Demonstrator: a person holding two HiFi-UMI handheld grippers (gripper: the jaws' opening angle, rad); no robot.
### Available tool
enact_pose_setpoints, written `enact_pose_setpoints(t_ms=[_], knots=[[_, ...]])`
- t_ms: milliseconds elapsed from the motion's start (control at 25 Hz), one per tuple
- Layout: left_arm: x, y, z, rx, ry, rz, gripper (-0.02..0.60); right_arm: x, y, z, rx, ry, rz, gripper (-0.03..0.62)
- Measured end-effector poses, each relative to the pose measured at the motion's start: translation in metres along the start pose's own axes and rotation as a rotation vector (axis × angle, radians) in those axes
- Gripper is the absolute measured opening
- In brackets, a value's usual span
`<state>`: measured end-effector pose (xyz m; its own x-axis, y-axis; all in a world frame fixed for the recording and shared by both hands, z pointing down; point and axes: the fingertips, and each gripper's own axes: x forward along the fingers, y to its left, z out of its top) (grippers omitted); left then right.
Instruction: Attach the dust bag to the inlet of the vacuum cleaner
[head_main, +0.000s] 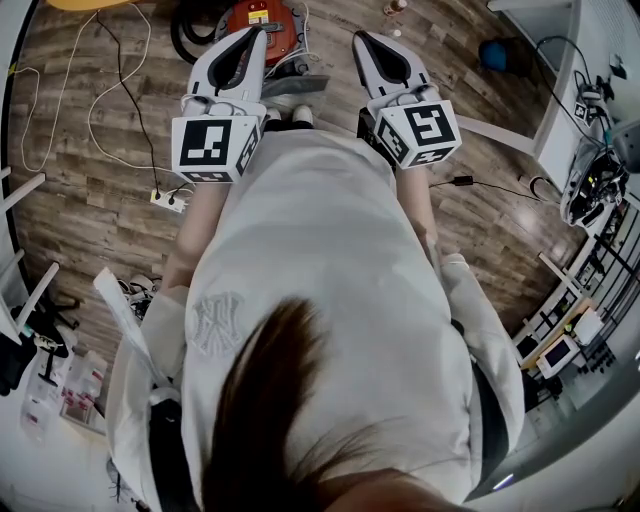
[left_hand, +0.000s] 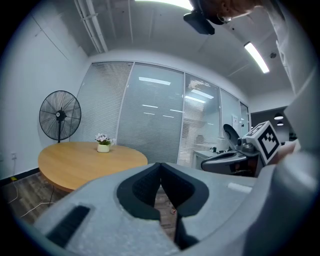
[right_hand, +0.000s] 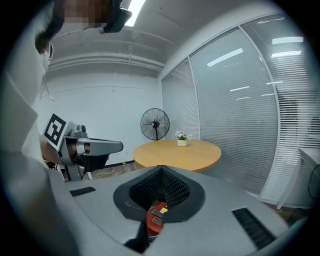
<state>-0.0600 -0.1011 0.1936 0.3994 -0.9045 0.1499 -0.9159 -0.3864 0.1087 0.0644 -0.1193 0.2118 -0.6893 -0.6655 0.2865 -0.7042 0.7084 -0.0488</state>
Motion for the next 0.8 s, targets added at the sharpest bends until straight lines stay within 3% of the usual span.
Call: enact_pose_setpoints(t_ms=[800], knots=[[0.0059, 0.0067, -0.0023, -0.004, 0.015, 0.003, 0.017, 0.0101, 0.0041, -0.0017, 0.001, 0.017, 0.014, 0.002]])
